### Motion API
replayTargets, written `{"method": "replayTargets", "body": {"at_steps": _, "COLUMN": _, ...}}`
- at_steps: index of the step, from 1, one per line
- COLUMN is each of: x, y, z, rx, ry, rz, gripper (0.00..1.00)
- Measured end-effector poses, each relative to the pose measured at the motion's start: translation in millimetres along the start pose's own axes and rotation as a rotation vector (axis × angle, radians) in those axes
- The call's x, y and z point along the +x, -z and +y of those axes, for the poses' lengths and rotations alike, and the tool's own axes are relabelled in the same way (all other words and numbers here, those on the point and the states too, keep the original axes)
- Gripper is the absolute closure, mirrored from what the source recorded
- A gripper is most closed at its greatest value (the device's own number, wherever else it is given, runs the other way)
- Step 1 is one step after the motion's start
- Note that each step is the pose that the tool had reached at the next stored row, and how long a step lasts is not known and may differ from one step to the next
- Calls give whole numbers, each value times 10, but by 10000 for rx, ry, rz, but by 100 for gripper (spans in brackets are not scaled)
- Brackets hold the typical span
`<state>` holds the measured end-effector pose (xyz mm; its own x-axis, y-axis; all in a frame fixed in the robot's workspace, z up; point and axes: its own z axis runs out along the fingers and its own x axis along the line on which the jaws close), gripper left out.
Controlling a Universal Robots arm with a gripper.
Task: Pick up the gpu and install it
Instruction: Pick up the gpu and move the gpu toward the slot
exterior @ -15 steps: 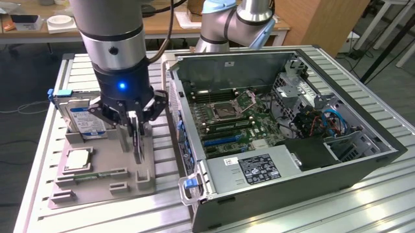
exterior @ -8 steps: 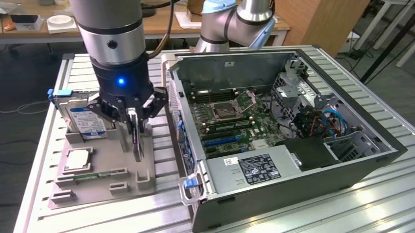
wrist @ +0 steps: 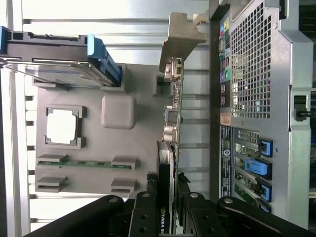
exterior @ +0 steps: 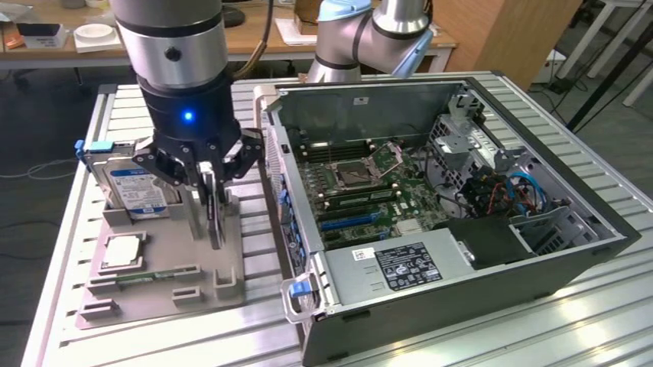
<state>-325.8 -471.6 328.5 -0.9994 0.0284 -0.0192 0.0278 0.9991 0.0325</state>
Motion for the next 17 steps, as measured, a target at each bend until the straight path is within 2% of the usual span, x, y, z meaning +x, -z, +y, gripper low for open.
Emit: {"method": "replayTargets", "body": {"at_steps": 17, "x": -5, "y": 243, "z": 8, "rx": 0, "ry": 0, "rz": 0, "gripper": 74}}
